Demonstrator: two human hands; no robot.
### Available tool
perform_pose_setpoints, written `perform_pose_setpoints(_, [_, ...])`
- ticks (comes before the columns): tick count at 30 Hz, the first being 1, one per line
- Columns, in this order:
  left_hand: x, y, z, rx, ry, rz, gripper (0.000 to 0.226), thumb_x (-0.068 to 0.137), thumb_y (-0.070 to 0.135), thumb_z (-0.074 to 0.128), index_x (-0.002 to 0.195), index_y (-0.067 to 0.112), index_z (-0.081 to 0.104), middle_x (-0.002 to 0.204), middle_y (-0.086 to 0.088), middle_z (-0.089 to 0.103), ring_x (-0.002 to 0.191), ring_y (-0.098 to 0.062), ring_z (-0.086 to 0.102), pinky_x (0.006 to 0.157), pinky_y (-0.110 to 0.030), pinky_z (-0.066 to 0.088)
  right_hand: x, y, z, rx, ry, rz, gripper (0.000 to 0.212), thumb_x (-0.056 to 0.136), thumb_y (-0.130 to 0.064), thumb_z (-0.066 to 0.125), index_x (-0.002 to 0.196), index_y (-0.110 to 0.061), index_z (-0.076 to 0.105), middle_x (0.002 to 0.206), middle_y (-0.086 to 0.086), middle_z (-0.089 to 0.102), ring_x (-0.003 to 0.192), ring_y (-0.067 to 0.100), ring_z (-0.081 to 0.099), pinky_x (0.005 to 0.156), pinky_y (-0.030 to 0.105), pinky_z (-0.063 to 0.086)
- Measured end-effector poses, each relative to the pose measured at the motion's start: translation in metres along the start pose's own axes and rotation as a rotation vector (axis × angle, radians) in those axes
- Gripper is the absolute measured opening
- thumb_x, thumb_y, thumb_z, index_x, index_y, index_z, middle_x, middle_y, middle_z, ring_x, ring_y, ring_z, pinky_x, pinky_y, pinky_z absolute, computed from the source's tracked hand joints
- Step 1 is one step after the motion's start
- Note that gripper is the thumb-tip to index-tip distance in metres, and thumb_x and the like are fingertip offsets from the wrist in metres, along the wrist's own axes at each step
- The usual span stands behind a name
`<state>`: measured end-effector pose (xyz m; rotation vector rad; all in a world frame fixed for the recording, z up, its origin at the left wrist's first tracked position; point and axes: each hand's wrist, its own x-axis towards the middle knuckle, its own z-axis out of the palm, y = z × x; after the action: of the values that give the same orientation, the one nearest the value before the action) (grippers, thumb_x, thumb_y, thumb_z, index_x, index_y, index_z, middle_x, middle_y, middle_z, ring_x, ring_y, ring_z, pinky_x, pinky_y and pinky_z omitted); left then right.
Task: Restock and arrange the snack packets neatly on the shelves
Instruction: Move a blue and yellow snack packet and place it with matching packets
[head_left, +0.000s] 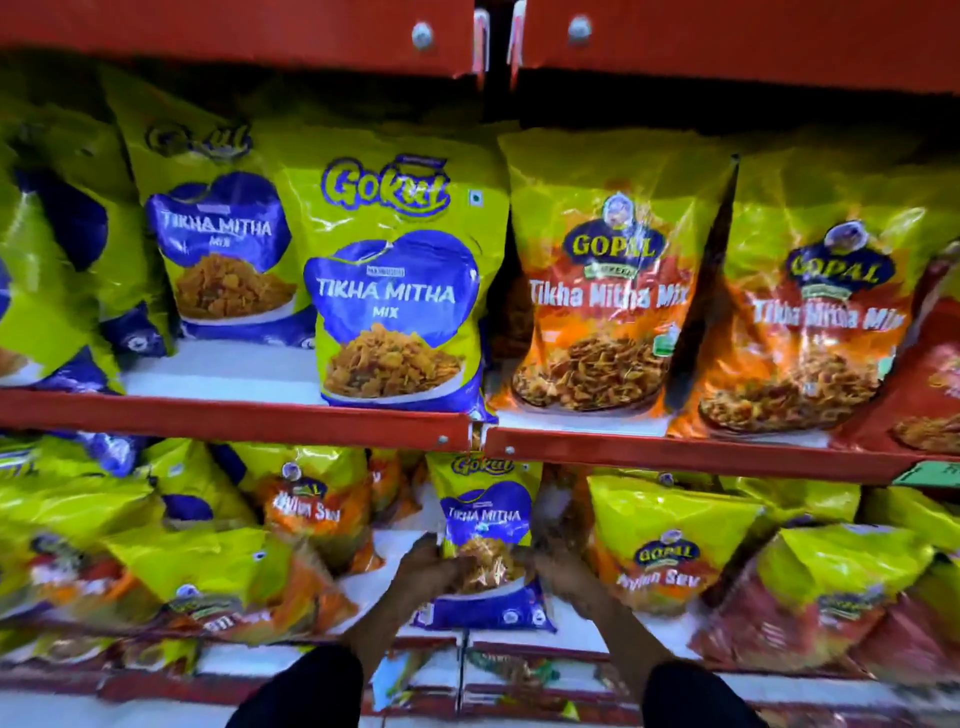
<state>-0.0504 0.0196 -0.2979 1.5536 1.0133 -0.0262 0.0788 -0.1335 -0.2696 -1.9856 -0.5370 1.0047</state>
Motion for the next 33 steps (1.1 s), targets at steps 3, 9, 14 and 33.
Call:
perform_pose_setpoints(3, [0.004, -0.006, -0.001, -0.05, -0.018, -0.012, 0.026, 0.071, 0.005, 0.089, 0.093, 0.001, 0.077, 0.068, -0.008, 0.076, 0.045, -0.006, 0.065, 0.048, -0.02, 0.052, 0.01, 0.016, 0.0, 0.119, -0.08, 0.01, 0.023, 0.088, 0.004, 0.068, 0.108, -0.007, 0.068, 0.086, -0.013, 0.077, 0.077, 0.0, 0.068, 0.071, 0.013, 0.053])
perform_pose_setpoints(9, [-0.03, -0.026, -0.008, -0.146, 0.115, 0.236, 0.071, 0.049, -0.005, 0.092, 0.114, -0.011, 0.063, 0.107, -0.021, 0.078, 0.094, -0.025, 0.071, 0.084, -0.049, 0.059, 0.004, 0.047, 0.003, 0.271, -0.017, -0.013, 0.071, 0.048, 0.012, 0.091, 0.114, 0.006, 0.064, 0.088, -0.004, 0.081, 0.076, 0.006, 0.075, 0.062, 0.026, 0.06])
perform_pose_setpoints(14, [-0.077, -0.021, -0.023, -0.213, 0.173, 0.409, 0.068, 0.052, -0.013, 0.092, 0.111, 0.01, 0.068, 0.094, 0.013, 0.083, 0.091, -0.01, 0.076, 0.077, -0.026, 0.061, -0.038, 0.026, 0.005, 0.226, 0.064, -0.189, 0.07, 0.045, -0.009, 0.098, 0.107, -0.021, 0.069, 0.097, -0.014, 0.081, 0.092, 0.004, 0.075, 0.075, 0.027, 0.057])
perform_pose_setpoints(33, [-0.21, 0.131, -0.206, -0.408, 0.429, 0.909, 0.027, 0.067, -0.014, 0.08, 0.086, 0.005, 0.075, 0.074, 0.003, 0.082, 0.064, -0.006, 0.073, 0.059, -0.018, 0.06, -0.147, -0.253, 0.045, 0.162, 0.218, -0.873, 0.051, 0.061, -0.025, 0.092, 0.109, -0.019, 0.075, 0.102, -0.01, 0.081, 0.094, 0.006, 0.077, 0.079, 0.029, 0.063])
